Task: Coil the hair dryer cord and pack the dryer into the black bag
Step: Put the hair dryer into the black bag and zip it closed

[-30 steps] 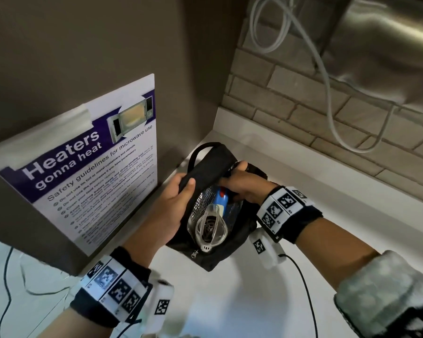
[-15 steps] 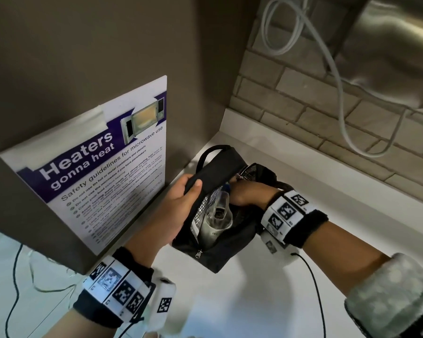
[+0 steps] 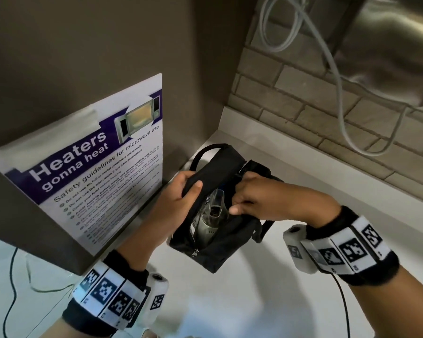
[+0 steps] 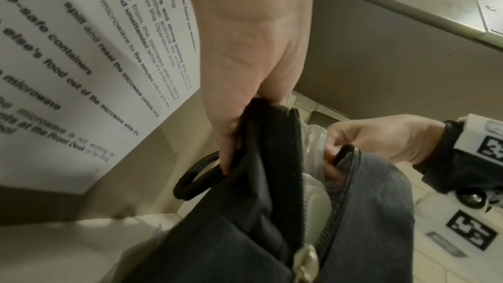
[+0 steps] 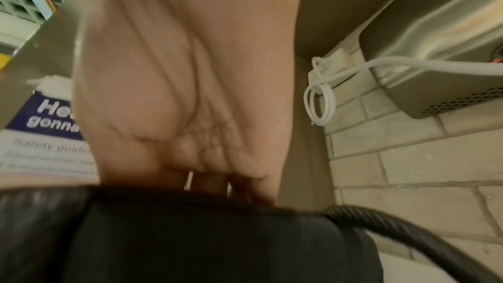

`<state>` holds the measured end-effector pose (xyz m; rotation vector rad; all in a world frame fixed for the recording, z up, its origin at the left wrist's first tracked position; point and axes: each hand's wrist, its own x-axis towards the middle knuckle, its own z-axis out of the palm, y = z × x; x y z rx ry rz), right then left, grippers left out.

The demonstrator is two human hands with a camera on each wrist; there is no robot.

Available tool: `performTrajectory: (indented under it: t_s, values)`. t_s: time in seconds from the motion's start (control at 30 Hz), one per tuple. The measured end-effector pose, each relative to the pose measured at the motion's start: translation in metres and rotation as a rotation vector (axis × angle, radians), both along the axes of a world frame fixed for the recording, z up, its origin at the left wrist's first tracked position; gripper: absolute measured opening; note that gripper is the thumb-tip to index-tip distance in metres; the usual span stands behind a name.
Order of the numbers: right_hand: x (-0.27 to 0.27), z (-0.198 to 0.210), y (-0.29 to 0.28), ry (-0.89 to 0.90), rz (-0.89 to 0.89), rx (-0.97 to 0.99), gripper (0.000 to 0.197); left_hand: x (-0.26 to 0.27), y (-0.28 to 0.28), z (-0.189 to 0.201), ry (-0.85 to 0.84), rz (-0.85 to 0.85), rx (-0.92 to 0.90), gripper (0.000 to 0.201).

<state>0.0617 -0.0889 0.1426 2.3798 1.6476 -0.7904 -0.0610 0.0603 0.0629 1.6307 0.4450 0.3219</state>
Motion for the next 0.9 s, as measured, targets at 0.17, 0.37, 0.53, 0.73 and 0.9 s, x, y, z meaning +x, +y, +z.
performTrajectory:
  t_s: [0.17,0.37,0.53,0.73,0.9]
  values:
    - [-0.011,0.004,-0.006,-0.305,0.120,0.376,0.044,-0.007,0.005,0.003,-0.011,-0.040,0.081,0.039]
    - [-0.023,-0.009,-0.016,-0.444,0.049,0.640,0.039,-0.032,-0.006,0.020,0.117,-0.248,0.822,0.089]
    - [-0.028,-0.008,-0.024,-0.464,0.054,0.645,0.040,-0.019,-0.019,0.018,0.112,0.091,1.095,0.063]
    - [-0.032,-0.012,-0.025,-0.468,0.000,0.697,0.038,-0.007,-0.024,0.027,-0.149,0.178,0.974,0.025]
    - [-0.037,-0.024,-0.017,-0.470,-0.037,0.711,0.042,-0.027,-0.039,0.020,-0.101,0.152,0.875,0.025]
